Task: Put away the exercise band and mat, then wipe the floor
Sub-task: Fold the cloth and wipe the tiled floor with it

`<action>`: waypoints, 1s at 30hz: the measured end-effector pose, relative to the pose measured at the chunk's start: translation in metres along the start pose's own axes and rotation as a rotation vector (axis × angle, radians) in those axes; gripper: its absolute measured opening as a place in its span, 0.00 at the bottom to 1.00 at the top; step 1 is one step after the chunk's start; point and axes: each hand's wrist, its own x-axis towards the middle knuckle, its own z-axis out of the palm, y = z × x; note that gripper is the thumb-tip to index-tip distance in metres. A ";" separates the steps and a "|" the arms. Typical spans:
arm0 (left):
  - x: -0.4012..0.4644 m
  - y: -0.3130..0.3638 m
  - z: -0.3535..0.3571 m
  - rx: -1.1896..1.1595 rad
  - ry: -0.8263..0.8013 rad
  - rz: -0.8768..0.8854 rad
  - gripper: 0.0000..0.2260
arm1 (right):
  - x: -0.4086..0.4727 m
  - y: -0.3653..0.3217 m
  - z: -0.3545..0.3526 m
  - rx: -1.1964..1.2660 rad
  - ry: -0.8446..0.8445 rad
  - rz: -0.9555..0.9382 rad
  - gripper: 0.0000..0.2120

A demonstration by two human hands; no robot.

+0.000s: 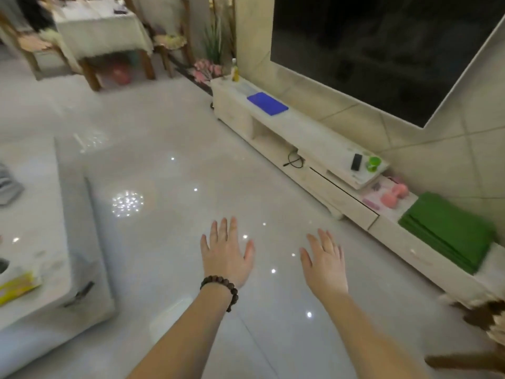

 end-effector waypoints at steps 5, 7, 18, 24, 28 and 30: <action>0.073 -0.028 0.000 -0.013 0.008 -0.111 0.30 | 0.088 -0.033 0.022 -0.029 -0.075 -0.084 0.23; 0.110 -0.034 0.003 0.003 0.024 -0.144 0.30 | 0.132 -0.041 0.031 -0.038 -0.083 -0.107 0.22; 0.378 -0.010 -0.009 0.032 0.028 -0.271 0.30 | 0.419 -0.093 0.056 -0.108 -0.128 -0.244 0.23; 0.497 -0.011 -0.028 0.028 0.065 -0.302 0.30 | 0.542 -0.132 0.062 -0.052 -0.137 -0.300 0.21; 0.571 -0.029 -0.033 0.006 0.085 -0.321 0.30 | 0.616 -0.163 0.081 -0.052 -0.156 -0.326 0.21; 0.611 -0.043 -0.034 0.001 0.086 -0.322 0.30 | 0.654 -0.181 0.096 -0.048 -0.158 -0.329 0.21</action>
